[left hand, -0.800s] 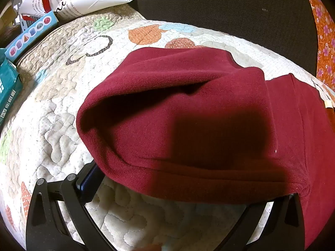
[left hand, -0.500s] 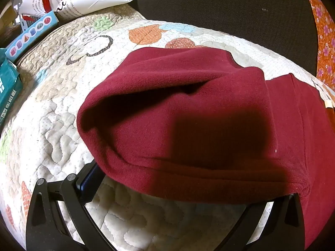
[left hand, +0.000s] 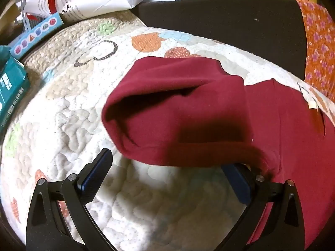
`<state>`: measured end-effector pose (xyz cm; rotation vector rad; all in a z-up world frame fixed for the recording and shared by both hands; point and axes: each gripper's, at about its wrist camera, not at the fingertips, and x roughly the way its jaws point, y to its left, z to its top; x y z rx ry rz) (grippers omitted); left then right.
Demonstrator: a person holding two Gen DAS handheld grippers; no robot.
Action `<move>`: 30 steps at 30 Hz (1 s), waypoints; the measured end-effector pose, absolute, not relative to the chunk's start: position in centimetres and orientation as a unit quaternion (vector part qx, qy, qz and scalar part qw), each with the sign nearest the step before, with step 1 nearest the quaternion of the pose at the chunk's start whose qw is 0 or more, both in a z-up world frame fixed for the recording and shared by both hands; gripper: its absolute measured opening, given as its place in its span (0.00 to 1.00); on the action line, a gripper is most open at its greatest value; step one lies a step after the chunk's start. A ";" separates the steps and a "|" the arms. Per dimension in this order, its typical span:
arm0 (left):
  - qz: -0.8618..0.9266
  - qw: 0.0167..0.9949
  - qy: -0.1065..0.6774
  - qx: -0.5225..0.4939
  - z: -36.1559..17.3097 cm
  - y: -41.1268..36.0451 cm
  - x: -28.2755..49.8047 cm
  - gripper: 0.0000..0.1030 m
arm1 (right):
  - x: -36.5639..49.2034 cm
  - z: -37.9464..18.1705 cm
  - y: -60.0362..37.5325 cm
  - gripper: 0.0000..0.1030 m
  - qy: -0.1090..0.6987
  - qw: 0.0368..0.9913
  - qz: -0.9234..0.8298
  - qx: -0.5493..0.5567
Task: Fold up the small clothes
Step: 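Move the right tool toward the edge of the maroon garment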
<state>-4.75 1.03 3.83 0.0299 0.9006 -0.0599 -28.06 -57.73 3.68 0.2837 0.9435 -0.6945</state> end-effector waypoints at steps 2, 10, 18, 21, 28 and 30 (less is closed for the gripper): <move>-0.029 0.899 0.438 0.013 4.1 1.4 -5.3 0.99 | -27.4 3.1 -57.6 0.95 0.458 0.819 -0.321 0.130; 0.022 0.880 0.473 0.017 2.2 3.5 -5.7 0.99 | -26.3 1.7 -58.4 0.98 0.430 0.837 -0.320 0.114; 0.014 0.880 0.476 -0.006 2.9 4.0 -6.1 0.99 | -26.4 1.5 -58.8 0.99 0.425 0.837 -0.317 0.137; 0.003 0.889 0.458 -0.029 4.8 4.7 -7.6 0.99 | -26.5 1.5 -58.8 1.00 0.427 0.833 -0.318 0.146; 0.021 0.901 0.432 -0.020 6.9 5.0 -8.4 0.99 | -27.1 2.4 -58.0 0.92 0.459 0.813 -0.323 0.158; 0.016 0.901 0.433 -0.017 7.2 4.8 -8.3 0.99 | -27.4 3.1 -57.2 0.90 0.463 0.812 -0.321 0.150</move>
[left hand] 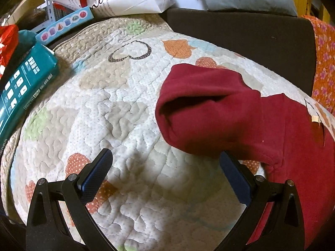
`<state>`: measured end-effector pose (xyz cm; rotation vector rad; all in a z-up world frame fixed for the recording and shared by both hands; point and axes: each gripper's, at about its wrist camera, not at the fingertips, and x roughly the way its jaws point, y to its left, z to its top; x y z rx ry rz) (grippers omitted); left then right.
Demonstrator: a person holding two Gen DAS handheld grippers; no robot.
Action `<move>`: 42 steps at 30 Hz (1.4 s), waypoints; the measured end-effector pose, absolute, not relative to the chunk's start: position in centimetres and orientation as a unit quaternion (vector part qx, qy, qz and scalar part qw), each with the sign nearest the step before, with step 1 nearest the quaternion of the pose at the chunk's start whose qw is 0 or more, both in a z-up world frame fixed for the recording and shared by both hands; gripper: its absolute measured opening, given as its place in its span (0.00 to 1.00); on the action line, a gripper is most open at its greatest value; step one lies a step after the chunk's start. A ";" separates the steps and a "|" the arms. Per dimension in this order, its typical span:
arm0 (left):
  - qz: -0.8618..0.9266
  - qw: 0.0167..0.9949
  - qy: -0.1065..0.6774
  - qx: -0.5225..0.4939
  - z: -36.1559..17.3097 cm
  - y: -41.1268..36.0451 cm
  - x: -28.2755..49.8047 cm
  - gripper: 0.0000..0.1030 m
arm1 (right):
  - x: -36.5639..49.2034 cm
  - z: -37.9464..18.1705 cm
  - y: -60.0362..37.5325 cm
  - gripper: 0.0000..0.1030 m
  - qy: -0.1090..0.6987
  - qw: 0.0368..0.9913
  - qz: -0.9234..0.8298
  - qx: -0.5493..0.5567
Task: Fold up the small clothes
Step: 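Move the right tool toward the edge of the maroon garment, then close the right tool on the maroon garment's edge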
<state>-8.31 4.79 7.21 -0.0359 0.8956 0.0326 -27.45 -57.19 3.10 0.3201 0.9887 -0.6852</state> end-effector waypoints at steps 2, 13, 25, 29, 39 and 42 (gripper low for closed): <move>0.014 0.904 0.427 -0.010 7.7 4.6 -8.2 0.99 | -28.0 4.1 -55.9 0.89 0.455 0.817 -0.327 0.134; -0.014 0.928 0.372 0.031 13.9 3.5 -8.5 0.99 | -28.8 12.3 -45.4 0.89 0.364 0.900 -0.225 0.083; 0.014 0.941 0.337 -0.024 19.1 6.3 -6.8 0.99 | -19.0 19.0 -31.7 0.89 0.327 0.938 0.038 0.110; 0.029 0.936 0.350 -0.037 17.2 8.3 -5.8 0.99 | -13.9 18.9 -27.2 0.84 0.330 0.929 0.106 0.126; 0.019 0.919 0.389 -0.061 12.6 8.5 -3.4 0.99 | 2.6 11.6 -17.1 0.64 0.419 0.890 0.155 0.093; 0.022 0.918 0.391 -0.067 12.3 9.0 -2.6 0.99 | 6.1 9.0 -16.1 0.64 0.446 0.874 0.154 0.112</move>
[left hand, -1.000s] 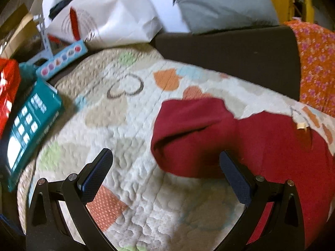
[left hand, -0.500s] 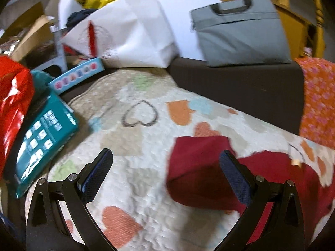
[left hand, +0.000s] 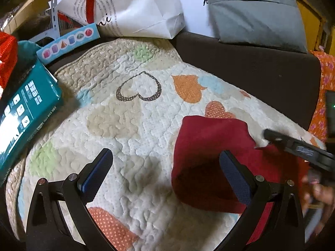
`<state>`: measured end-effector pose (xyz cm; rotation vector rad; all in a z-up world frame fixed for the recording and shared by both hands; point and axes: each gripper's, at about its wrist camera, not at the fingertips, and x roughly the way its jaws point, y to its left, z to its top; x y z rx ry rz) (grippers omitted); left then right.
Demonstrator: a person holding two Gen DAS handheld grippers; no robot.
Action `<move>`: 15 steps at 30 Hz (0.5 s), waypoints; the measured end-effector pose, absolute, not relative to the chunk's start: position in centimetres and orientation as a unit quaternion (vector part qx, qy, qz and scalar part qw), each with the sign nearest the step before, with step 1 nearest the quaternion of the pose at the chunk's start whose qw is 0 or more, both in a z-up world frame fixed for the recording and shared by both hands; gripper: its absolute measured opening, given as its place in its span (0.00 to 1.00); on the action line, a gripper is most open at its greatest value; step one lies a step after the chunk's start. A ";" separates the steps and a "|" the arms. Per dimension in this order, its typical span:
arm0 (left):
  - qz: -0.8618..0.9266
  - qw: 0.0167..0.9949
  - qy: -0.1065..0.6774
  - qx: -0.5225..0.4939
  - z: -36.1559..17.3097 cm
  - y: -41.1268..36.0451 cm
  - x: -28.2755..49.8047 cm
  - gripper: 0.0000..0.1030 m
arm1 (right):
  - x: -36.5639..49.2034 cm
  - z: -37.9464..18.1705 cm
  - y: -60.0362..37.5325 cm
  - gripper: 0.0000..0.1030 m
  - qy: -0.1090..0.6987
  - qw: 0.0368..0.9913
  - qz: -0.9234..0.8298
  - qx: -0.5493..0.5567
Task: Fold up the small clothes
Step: 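Close the right tool on the maroon garment's edge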
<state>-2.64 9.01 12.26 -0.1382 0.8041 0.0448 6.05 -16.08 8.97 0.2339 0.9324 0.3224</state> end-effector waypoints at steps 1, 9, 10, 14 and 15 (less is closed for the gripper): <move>0.024 0.918 0.390 -0.073 12.2 9.3 -2.5 0.99 | 7.0 8.1 -15.7 0.64 0.457 0.868 0.157 0.115; 0.037 0.916 0.390 -0.086 12.0 10.3 -2.3 0.99 | 10.4 5.0 -11.9 0.15 0.479 0.859 0.161 0.080; 0.039 0.915 0.392 -0.086 12.0 10.2 -2.2 0.99 | 10.5 5.1 -11.5 0.07 0.485 0.857 0.160 0.074; 0.051 0.918 0.383 -0.089 12.3 10.8 -2.7 0.99 | 8.7 9.0 -11.1 0.04 0.444 0.871 0.199 0.072; 0.058 0.920 0.375 -0.101 12.6 11.4 -3.0 0.99 | 7.8 10.9 -11.4 0.04 0.425 0.877 0.211 0.075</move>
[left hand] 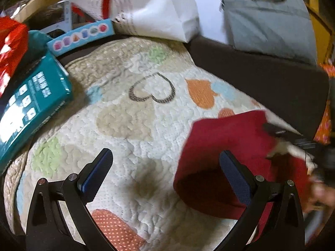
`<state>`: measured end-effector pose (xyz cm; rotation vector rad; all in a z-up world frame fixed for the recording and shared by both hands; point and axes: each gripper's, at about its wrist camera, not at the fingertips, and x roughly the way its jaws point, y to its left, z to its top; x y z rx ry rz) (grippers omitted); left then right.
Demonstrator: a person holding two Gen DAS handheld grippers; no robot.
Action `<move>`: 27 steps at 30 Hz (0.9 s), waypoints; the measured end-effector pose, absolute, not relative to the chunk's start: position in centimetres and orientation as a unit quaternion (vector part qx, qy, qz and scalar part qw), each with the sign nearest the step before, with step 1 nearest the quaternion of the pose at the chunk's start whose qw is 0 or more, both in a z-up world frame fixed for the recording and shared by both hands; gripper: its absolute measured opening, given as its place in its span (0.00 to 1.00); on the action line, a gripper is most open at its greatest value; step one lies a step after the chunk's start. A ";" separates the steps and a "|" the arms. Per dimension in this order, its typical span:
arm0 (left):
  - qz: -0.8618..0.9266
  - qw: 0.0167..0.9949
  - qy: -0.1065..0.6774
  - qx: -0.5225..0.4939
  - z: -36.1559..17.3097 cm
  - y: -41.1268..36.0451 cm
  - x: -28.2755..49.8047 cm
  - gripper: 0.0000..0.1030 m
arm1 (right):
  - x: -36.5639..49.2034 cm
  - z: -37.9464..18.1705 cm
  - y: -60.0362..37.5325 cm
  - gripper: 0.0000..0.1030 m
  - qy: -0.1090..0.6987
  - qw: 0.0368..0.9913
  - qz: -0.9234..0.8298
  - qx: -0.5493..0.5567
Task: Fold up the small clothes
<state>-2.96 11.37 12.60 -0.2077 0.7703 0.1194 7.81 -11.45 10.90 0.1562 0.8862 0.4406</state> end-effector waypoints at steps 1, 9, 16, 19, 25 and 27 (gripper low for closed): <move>0.063 0.920 0.369 -0.112 12.8 11.8 -3.1 0.99 | 7.1 12.3 -11.7 0.04 0.410 0.882 0.218 0.077; 0.071 0.921 0.356 -0.141 13.2 12.7 -4.0 0.99 | -2.7 23.6 -18.7 0.03 0.283 0.928 0.229 0.083; 0.017 0.935 0.343 -0.091 13.7 8.3 -4.8 0.99 | -9.3 21.3 -28.3 0.03 0.298 0.947 0.102 0.069; -0.005 0.934 0.348 -0.077 13.5 6.4 -4.8 0.99 | -10.7 17.9 -34.4 0.03 0.331 0.936 0.035 0.116; -0.031 0.932 0.358 -0.043 12.5 3.2 -4.6 0.99 | -12.8 11.9 -40.5 0.03 0.394 0.908 -0.057 0.129; -0.042 0.929 0.365 -0.033 12.0 2.0 -4.5 0.99 | -12.8 9.5 -41.4 0.03 0.420 0.895 -0.078 0.124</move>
